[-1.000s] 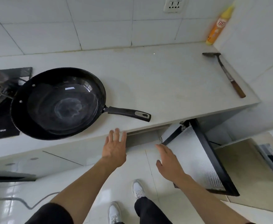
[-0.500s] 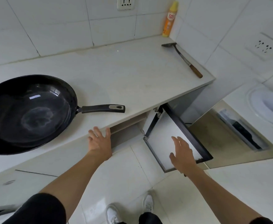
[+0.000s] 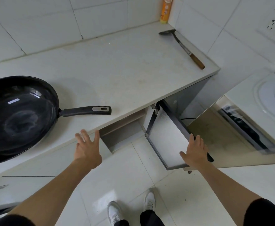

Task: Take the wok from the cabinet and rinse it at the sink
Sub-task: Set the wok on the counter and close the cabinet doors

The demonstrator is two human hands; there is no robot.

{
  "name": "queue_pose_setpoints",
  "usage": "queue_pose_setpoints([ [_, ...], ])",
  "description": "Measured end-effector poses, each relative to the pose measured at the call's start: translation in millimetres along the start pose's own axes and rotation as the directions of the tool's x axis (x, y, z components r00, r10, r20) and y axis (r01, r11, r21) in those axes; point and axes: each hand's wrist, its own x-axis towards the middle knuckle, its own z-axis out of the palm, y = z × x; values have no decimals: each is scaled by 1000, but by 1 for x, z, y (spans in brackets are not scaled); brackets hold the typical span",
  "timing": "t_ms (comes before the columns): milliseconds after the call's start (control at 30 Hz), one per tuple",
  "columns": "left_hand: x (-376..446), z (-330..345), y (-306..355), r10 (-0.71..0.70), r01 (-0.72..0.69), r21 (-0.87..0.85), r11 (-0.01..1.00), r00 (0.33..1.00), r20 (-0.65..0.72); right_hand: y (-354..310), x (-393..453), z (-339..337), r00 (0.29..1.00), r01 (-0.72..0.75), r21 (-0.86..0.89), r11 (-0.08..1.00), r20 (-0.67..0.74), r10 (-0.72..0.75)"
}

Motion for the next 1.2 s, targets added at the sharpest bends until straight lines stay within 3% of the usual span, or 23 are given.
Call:
queue_pose_setpoints([
  [333, 1, 1, 3, -21, 20, -34, 999, 999, -36, -14, -16, 11, 998, 51, -42, 998, 24, -50],
  [500, -2, -4, -2, 2, -3, -36, 999, 1000, -16, -38, -32, 15, 999, 44, 152, 987, -8, -43],
  [600, -3, -7, -4, 0, 0, -37, 999, 1000, -8, -43, -34, 18, 992, -20, 499, 866, -96, 78],
  [667, -4, -10, -6, -13, 12, -39, 999, 1000, 0, -48, -39, 15, 986, -73, 600, 797, -77, 149],
  [867, -8, -9, -12, -16, 12, -70, 997, 999, -46, -86, -58, 20, 992, -129, 656, 744, 77, 104],
  [1033, -9, -5, -26, 33, -39, -43, 998, 991, -132, -120, -65, 24, 969, -243, 769, 591, 224, 107],
  [1200, -8, -3, -31, 65, -71, -42, 997, 990, -126, -147, -64, 21, 925, -364, 838, 407, 377, 52],
])
